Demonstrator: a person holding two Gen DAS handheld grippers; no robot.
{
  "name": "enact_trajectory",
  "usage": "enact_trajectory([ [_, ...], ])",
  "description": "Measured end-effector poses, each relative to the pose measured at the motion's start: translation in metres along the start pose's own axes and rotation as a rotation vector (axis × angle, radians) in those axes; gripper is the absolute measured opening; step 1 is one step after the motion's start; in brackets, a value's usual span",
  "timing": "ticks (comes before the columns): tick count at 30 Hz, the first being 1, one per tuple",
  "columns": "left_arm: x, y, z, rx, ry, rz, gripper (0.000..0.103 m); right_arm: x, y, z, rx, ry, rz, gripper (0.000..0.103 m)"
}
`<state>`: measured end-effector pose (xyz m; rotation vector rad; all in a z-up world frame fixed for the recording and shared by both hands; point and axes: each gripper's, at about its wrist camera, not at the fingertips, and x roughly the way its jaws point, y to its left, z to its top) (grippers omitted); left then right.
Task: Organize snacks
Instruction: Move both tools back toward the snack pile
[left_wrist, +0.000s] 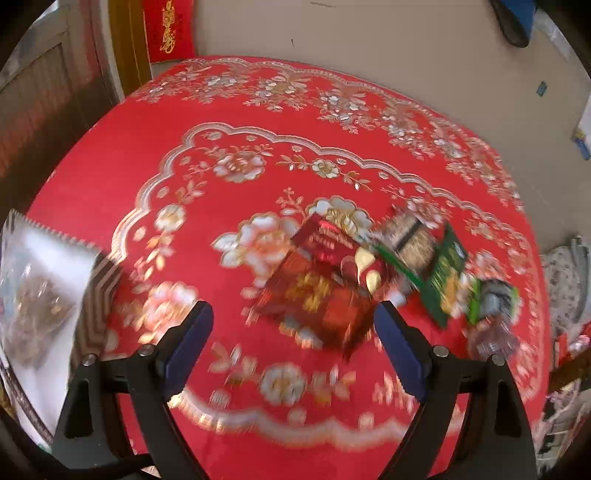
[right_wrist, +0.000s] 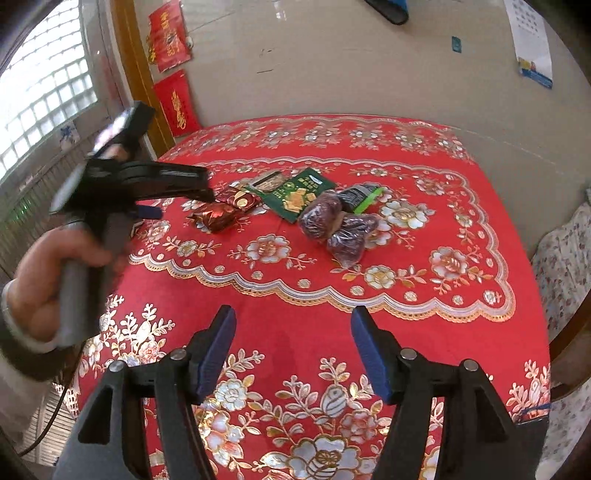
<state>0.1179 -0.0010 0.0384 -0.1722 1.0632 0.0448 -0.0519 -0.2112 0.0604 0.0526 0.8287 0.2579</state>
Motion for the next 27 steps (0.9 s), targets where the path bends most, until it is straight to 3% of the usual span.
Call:
enact_trajectory([
  [4, 0.018, -0.009, 0.005, 0.033, 0.017, 0.046, 0.089, 0.005, -0.005, -0.002, 0.016, 0.008, 0.020, 0.066],
  [7, 0.021, -0.005, 0.001, 0.056, 0.016, 0.035, 0.089, 0.008, -0.008, -0.003, 0.024, 0.019, 0.026, 0.066],
  [12, 0.004, 0.007, -0.016, 0.223, 0.027, 0.093, 0.089, 0.005, -0.009, -0.002, 0.036, 0.008, 0.025, 0.066],
  [18, -0.025, 0.036, -0.012, 0.163, -0.002, 0.022, 0.089, 0.006, -0.010, 0.006, 0.044, 0.000, -0.001, 0.068],
  [22, -0.017, 0.031, -0.007, 0.159, 0.006, 0.024, 0.089, 0.014, -0.025, 0.013, 0.178, -0.004, 0.006, 0.074],
  [27, 0.005, 0.030, -0.013, 0.125, 0.068, -0.033, 0.089, 0.029, -0.052, 0.034, 0.398, -0.031, 0.010, 0.080],
])
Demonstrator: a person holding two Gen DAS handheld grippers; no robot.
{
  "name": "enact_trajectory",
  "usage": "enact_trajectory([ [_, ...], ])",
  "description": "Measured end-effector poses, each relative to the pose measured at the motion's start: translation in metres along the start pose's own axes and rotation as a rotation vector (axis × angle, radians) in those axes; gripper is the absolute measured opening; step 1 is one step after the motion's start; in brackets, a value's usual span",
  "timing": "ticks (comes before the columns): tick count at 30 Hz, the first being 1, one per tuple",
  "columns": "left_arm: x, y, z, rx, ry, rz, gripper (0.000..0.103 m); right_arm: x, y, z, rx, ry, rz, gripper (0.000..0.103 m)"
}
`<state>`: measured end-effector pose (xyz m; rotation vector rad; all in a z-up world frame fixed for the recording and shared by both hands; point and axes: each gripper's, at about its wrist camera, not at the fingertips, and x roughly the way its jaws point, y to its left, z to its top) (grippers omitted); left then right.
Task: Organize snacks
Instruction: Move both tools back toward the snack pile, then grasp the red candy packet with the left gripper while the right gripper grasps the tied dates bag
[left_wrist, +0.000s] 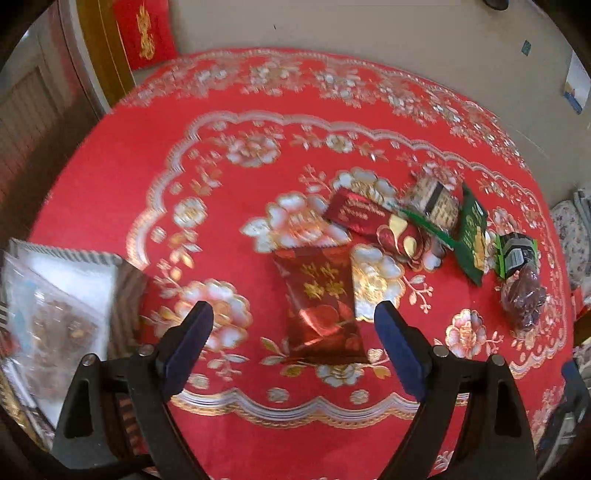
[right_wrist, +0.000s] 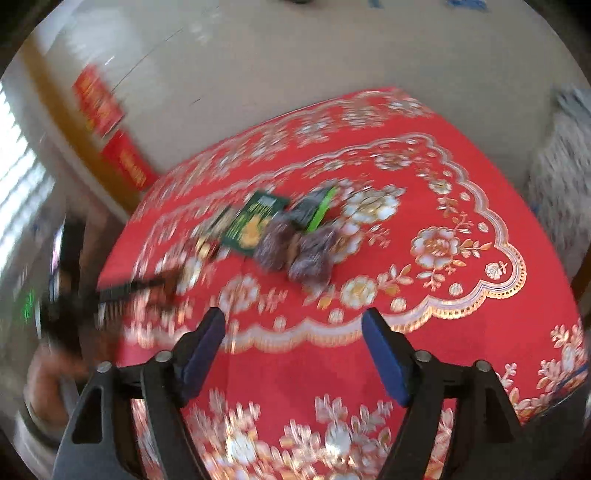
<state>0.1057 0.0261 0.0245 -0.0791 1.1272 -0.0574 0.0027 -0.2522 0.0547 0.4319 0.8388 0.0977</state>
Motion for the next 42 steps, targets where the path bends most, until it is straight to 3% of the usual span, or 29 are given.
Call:
enact_trajectory([
  [4, 0.009, -0.004, -0.003, -0.032, 0.028, -0.043, 0.089, 0.030, 0.006, 0.018, 0.056, 0.014, -0.044, 0.080],
  [10, 0.013, -0.017, 0.001, -0.001, 0.020, -0.032, 0.089, 0.067, 0.016, 0.024, 0.068, 0.053, -0.090, 0.080],
  [18, 0.018, -0.022, 0.003, 0.018, 0.013, -0.008, 0.091, 0.082, 0.014, 0.026, 0.038, 0.054, -0.111, 0.079],
  [20, 0.018, -0.024, 0.002, 0.029, 0.012, 0.007, 0.091, 0.082, 0.011, 0.025, 0.034, 0.048, -0.083, 0.073],
  [23, 0.018, -0.025, 0.000, 0.036, -0.007, 0.018, 0.091, 0.078, 0.013, 0.021, -0.013, 0.046, -0.089, 0.073],
  [24, 0.018, -0.025, -0.001, 0.035, -0.015, 0.022, 0.082, 0.074, 0.014, 0.018, -0.032, 0.047, -0.093, 0.073],
  [25, 0.016, -0.025, -0.002, 0.048, -0.030, 0.044, 0.064, 0.070, 0.015, 0.015, -0.045, 0.048, -0.095, 0.072],
  [27, 0.013, -0.023, -0.004, 0.075, -0.038, 0.062, 0.046, 0.062, 0.014, 0.009, -0.064, 0.049, -0.097, 0.072],
  [28, 0.011, -0.019, -0.005, 0.077, -0.035, 0.039, 0.041, 0.057, 0.013, 0.005, -0.072, 0.049, -0.093, 0.072],
  [42, -0.033, -0.005, -0.051, 0.131, -0.065, -0.006, 0.037, 0.000, 0.039, -0.051, -0.199, 0.005, -0.025, 0.072],
])
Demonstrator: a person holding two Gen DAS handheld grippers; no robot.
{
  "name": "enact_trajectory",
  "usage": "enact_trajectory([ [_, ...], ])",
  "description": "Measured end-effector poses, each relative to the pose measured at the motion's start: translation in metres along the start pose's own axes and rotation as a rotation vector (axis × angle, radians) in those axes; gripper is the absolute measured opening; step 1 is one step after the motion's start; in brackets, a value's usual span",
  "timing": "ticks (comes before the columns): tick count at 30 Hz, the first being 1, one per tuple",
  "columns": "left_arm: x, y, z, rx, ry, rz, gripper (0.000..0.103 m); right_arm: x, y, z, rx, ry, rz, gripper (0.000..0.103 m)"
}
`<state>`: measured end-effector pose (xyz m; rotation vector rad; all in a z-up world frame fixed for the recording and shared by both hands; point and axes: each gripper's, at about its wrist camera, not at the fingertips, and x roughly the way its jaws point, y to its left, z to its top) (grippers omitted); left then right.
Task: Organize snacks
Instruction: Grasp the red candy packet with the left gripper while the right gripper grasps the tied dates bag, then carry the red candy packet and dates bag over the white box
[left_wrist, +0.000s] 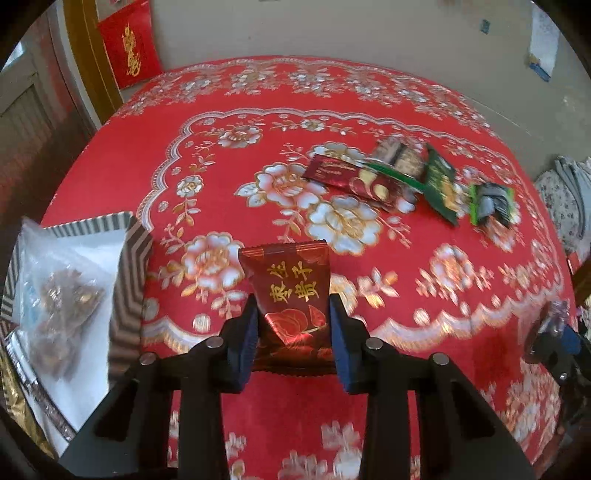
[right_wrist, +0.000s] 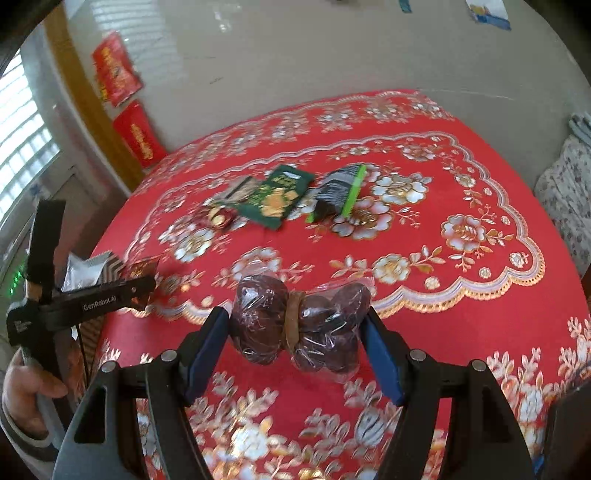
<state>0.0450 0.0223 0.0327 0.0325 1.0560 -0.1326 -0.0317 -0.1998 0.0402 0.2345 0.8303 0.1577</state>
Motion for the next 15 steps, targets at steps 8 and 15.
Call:
enact_trajectory([
  [8, -0.038, -0.018, -0.035, 0.074, -0.072, 0.011, 0.037, -0.009, 0.016, -0.020, -0.039, -0.008, -0.015, 0.072],
  [15, -0.047, -0.022, -0.060, 0.087, -0.112, 0.031, 0.037, -0.017, 0.031, -0.031, -0.072, -0.020, -0.030, 0.072],
])
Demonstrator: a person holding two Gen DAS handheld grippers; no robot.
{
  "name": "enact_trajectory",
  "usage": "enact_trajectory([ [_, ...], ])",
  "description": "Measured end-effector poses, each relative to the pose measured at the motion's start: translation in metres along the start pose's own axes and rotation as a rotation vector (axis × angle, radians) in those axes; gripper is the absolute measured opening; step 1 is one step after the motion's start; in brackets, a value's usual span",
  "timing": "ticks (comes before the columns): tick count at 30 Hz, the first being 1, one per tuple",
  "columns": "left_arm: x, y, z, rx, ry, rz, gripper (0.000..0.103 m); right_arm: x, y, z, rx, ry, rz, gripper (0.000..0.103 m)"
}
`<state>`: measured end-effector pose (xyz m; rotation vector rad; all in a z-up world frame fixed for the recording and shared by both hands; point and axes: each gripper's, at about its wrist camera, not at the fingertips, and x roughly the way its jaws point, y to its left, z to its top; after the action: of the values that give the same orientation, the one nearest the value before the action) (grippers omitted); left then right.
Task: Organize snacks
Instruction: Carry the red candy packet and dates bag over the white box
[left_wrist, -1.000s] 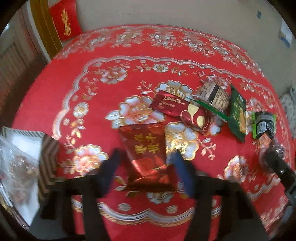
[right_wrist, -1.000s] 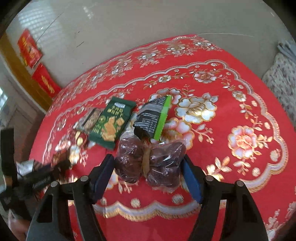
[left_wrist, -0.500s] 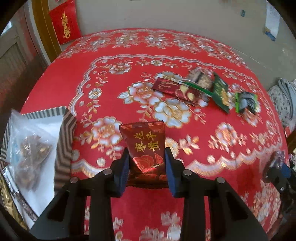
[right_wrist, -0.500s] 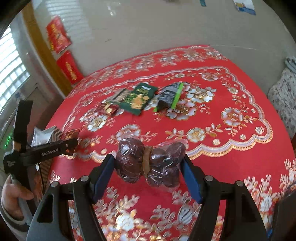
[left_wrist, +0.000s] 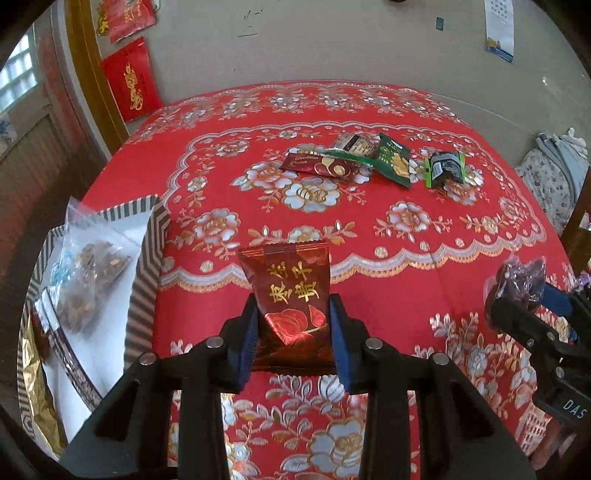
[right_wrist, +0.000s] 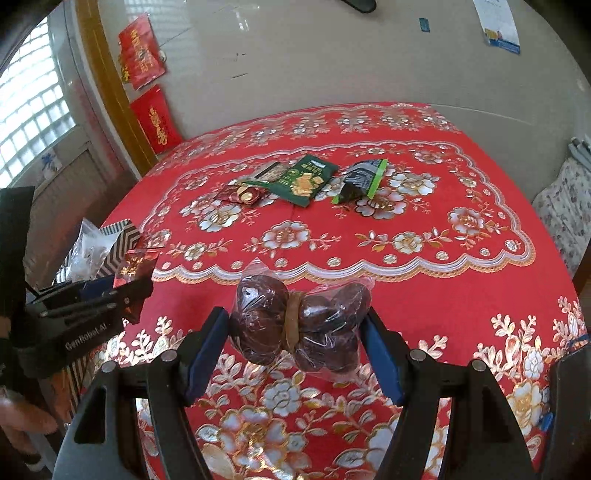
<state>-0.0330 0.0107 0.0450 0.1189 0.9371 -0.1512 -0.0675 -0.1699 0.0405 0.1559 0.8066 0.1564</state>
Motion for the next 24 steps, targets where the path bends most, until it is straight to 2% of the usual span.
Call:
enact_trajectory([
  [24, -0.039, 0.025, -0.041, -0.036, -0.106, 0.022, 0.038, -0.005, 0.059, -0.012, -0.101, -0.002, 0.027, 0.072],
])
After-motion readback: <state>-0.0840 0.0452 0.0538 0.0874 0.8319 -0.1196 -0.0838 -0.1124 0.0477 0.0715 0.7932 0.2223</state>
